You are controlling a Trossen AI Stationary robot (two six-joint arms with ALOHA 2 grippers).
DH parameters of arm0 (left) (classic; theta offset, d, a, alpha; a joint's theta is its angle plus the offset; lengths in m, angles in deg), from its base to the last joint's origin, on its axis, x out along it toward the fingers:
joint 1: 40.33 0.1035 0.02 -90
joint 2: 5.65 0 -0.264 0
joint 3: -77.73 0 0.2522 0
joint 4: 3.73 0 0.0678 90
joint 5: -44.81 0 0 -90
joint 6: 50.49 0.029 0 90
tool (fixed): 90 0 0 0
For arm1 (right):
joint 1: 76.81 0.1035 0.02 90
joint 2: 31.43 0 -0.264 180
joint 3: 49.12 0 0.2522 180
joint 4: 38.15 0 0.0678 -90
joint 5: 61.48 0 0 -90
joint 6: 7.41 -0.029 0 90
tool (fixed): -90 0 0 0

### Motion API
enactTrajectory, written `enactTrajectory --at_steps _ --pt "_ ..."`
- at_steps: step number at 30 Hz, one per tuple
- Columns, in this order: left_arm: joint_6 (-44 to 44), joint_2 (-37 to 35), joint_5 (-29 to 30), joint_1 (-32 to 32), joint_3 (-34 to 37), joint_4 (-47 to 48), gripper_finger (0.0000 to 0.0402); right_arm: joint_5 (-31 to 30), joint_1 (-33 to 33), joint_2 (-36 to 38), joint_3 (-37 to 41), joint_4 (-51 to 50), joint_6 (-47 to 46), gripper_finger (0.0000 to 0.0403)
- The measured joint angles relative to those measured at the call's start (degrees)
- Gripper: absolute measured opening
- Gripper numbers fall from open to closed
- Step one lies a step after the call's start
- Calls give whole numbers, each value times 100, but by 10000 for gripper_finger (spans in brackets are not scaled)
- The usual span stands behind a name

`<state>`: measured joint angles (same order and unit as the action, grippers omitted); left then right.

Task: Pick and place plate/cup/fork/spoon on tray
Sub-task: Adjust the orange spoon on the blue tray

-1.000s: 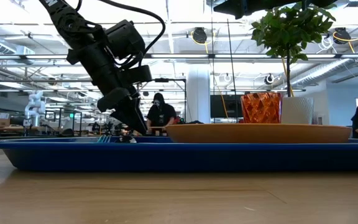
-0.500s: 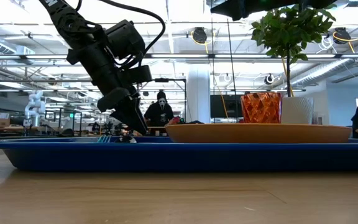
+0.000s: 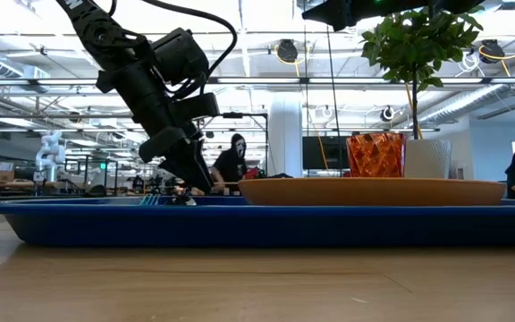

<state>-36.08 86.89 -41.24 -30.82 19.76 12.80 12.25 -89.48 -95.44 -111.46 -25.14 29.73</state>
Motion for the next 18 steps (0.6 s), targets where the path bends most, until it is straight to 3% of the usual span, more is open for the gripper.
enactTrajectory --at_steps 8,18 --pt "13 0 0 -2 0 50 161 -11 0 0 0 -45 -3 2" --pt "11 -137 174 4 0 1249 161 -15 0 0 0 -54 -7 2"
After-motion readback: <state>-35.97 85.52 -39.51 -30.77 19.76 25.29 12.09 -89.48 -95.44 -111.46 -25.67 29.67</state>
